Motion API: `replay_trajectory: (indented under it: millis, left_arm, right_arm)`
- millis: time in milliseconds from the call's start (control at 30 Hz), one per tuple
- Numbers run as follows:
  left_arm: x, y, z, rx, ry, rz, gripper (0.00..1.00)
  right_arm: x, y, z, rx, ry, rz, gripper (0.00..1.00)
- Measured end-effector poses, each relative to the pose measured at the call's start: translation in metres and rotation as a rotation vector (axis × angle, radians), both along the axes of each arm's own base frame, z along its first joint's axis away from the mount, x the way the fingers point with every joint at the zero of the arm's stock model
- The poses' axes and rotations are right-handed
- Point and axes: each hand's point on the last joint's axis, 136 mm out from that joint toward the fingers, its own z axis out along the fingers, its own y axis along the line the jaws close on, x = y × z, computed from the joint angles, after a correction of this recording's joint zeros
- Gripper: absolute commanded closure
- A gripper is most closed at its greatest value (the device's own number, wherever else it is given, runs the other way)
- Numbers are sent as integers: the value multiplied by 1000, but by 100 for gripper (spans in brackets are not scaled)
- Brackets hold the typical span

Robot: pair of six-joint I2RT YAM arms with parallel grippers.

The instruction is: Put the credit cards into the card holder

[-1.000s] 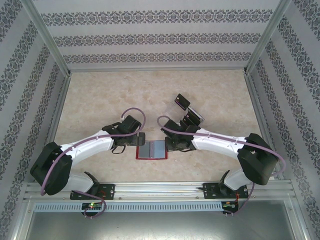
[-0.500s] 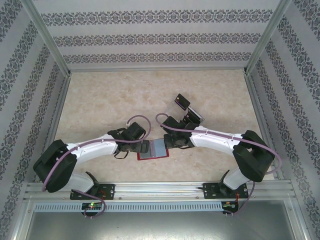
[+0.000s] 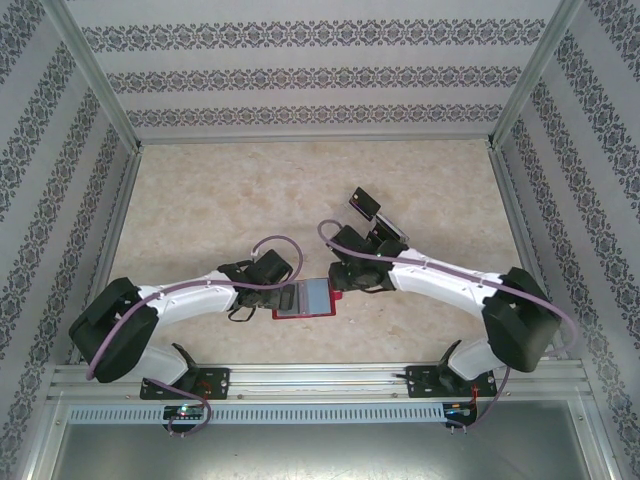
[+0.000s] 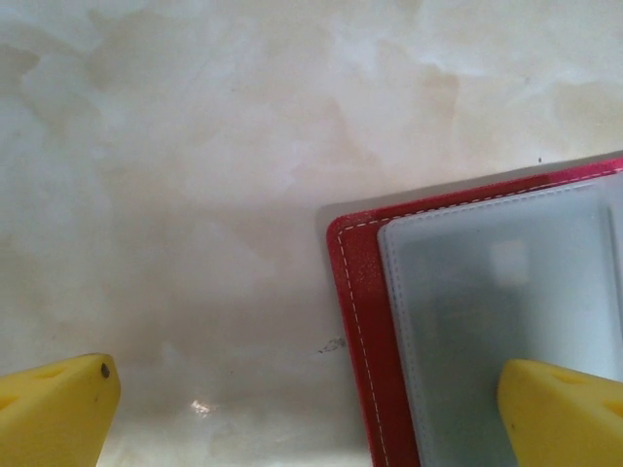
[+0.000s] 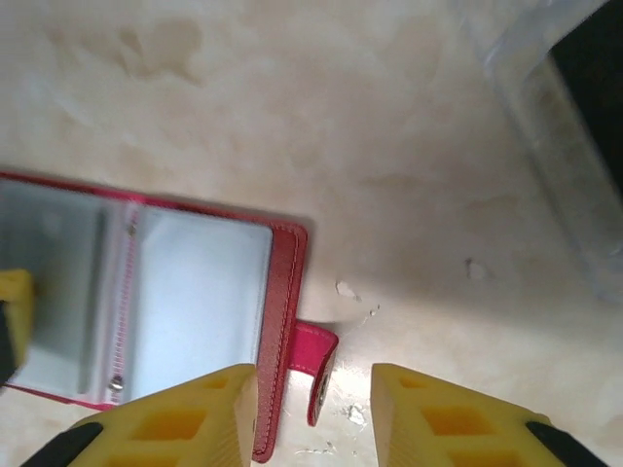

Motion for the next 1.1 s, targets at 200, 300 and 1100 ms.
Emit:
replay_trajectory:
  millis: [200,300,1100]
  left_arm:
    - [0,1,8,-11,-18,3,0]
    - [2,-1,14,-22,-29,5,0]
    - [18,5,54,-33,-134,46,0]
  right_arm:
    - [40,-22,50,23,-108,-44,61]
    - [52,-40,55,-13,-112,-54,62]
    - [67,-84,-14,-419,30,93,67]
